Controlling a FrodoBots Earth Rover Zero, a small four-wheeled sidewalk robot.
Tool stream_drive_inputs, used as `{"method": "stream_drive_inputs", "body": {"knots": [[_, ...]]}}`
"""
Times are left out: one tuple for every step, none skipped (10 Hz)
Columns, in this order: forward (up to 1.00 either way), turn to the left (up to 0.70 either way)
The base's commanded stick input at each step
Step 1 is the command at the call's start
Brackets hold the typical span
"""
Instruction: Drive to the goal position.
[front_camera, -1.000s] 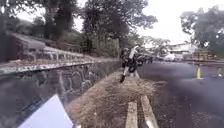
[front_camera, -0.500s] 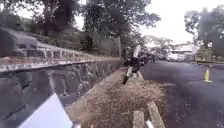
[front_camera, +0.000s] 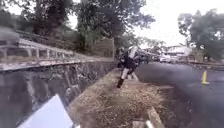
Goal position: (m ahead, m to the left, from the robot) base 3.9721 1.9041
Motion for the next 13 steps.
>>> {"method": "stream_drive_inputs", "body": {"knots": [[0.5, -0.5], [0.5, -0.5], [0.5, -0.5], [0.5, -0.5], [0.5, -0.5], [0.5, -0.5], [0.5, -0.49], [0.5, -0.27], [0.5, -0.05], [0.5, 0.0], [0.5, 0.0], [0.5, 0.0], [0.5, 0.0]]}}
